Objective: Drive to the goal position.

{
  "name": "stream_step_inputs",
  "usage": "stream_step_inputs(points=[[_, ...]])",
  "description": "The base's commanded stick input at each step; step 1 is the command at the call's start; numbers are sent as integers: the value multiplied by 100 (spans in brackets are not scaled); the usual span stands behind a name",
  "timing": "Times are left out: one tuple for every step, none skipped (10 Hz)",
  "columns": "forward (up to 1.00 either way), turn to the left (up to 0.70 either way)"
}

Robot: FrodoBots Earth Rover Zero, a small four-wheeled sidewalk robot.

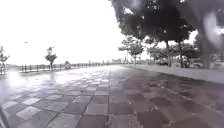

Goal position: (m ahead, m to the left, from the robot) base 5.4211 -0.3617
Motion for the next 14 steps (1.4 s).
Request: stream_step_inputs(points=[[100, 2], [100, 5], [100, 9], [100, 11], [100, 9], [100, 6], [100, 1], [100, 1], [100, 1], [100, 1], [100, 1], [100, 1], [100, 1], [100, 1]])
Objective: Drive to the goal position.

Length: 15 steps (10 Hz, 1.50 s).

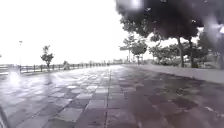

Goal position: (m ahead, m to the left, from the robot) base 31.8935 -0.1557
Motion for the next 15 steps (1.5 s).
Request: stream_step_inputs(points=[[100, 1], [100, 1], [100, 1], [100, 1], [100, 2], [100, 6], [100, 5], [100, 1], [100, 1], [100, 1], [100, 1], [100, 1], [100, 1], [100, 1], [100, 3]])
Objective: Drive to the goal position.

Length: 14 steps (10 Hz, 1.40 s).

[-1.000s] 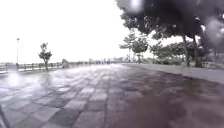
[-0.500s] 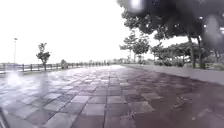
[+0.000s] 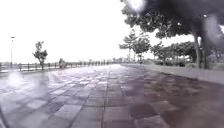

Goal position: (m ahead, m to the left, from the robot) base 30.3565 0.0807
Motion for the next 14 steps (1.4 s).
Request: stream_step_inputs(points=[[100, 3], [100, 2], [100, 1], [100, 1], [100, 1], [100, 1], [100, 1], [100, 11], [100, 7], [100, 2], [100, 1], [100, 1], [100, 1], [100, 1]])
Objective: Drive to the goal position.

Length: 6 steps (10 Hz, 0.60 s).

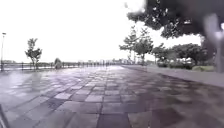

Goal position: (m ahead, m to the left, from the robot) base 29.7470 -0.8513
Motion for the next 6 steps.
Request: stream_step_inputs(points=[[100, 1], [100, 1], [100, 1], [100, 1], [100, 1], [100, 1]])
